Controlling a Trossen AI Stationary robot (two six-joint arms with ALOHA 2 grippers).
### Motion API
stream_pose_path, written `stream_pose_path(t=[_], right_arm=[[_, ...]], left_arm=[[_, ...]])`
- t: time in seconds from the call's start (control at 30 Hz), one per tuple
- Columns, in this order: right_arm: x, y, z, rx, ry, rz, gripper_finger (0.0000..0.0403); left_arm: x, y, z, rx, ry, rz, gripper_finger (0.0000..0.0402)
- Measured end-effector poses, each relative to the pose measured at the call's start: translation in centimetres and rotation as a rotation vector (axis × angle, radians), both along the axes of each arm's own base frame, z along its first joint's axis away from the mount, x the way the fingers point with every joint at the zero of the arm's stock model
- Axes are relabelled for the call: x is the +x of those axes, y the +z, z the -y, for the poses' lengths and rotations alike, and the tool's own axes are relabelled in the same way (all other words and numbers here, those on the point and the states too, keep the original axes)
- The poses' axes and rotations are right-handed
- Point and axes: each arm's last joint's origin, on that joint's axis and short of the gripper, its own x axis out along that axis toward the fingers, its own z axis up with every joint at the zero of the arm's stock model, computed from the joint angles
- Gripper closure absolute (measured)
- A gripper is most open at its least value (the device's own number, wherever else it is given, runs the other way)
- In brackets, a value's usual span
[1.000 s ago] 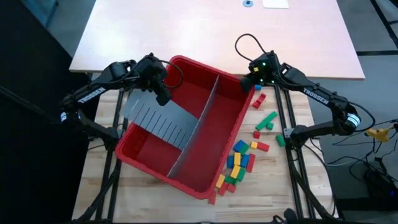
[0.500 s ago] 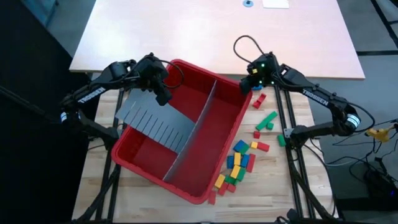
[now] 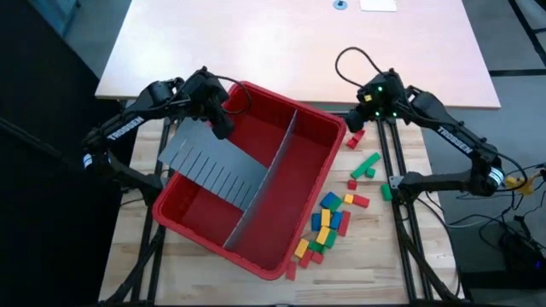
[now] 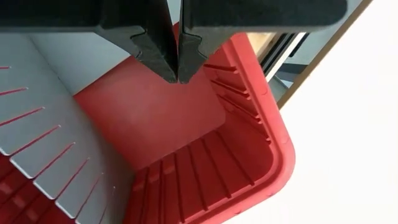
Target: Sort blocks
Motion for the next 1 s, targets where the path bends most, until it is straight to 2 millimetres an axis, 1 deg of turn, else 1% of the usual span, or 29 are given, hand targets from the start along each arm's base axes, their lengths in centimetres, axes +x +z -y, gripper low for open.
stream_pose_path(t=[0.17,0.43,0.57,0.8,1.0], right_arm=[[-0.5,-0.2,-1.3,0.057,0.016,-0.037,0.0403],[0.3,-0.4,-2.2,0.083,0.043,-0.026,0.0403],[0.6,-0.9,-2.5,0.103,0.05,-0.031,0.0403],[0.9,-2.0,-2.9,0.137,0.057,-0.049,0.0403],[1.1,-2.8,-2.9,0.161,0.06,-0.06,0.0403]], left_arm=[[-0.5,-0.2,-1.6,0.006,0.045,-0.018,0.0402],[-1.8,-1.1,-5.2,-0.008,0.179,-0.043,0.0402],[-2.0,-1.9,-6.7,-0.054,0.205,-0.05,0.0402],[-1.5,-3.8,-8.4,-0.13,0.227,-0.115,0.0402],[-1.2,-5.0,-9.0,-0.182,0.236,-0.18,0.0402]])
